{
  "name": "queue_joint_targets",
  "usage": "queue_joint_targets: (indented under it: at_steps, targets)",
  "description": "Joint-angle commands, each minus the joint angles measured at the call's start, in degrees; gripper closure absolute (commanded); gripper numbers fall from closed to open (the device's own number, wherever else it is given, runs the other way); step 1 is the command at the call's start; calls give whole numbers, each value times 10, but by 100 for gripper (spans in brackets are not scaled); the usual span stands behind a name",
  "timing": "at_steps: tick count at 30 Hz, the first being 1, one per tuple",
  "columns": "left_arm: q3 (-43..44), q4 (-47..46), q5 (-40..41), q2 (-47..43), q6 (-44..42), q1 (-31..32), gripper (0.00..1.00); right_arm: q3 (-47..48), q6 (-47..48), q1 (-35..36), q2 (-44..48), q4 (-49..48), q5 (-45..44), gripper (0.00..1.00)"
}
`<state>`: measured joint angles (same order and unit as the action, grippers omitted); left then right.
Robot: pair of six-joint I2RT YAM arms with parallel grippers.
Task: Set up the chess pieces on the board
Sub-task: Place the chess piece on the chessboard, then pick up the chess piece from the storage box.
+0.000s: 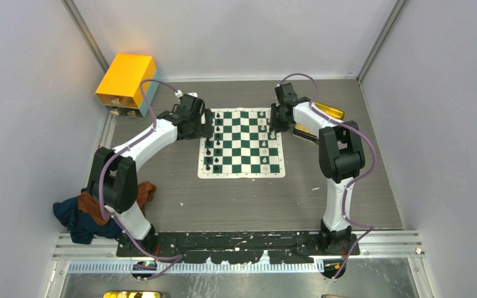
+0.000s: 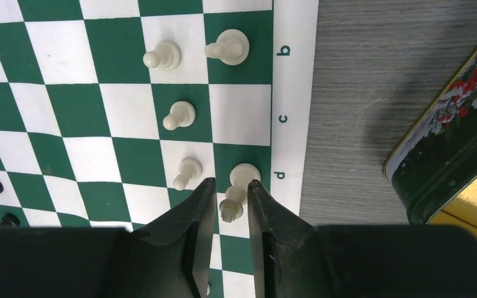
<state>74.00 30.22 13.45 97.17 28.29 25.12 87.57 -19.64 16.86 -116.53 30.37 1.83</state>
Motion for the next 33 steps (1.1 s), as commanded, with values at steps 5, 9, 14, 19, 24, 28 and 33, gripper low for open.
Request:
queue_joint_targets:
  at_steps: [5, 9, 14, 19, 24, 28, 33]
  targets:
    - [1, -20, 0, -16, 3, 1, 3, 31, 8, -2, 20, 0, -5, 68]
    - [2, -20, 1, -17, 3, 1, 3, 59, 13, -1, 28, 19, -15, 68]
    - [4, -20, 3, -18, 4, 1, 3, 98, 15, -2, 43, 40, -46, 68]
    - [6, -20, 2, -16, 5, 1, 2, 142, 12, -13, 55, 68, -86, 68]
    - [12, -19, 1, -14, 5, 1, 2, 175, 3, -53, 62, 94, -118, 64]
    - [18, -17, 1, -10, 5, 1, 2, 183, -8, -102, 62, 106, -131, 62]
    - [27, -15, -2, -2, 4, 1, 2, 185, -11, -145, 51, 114, -145, 59]
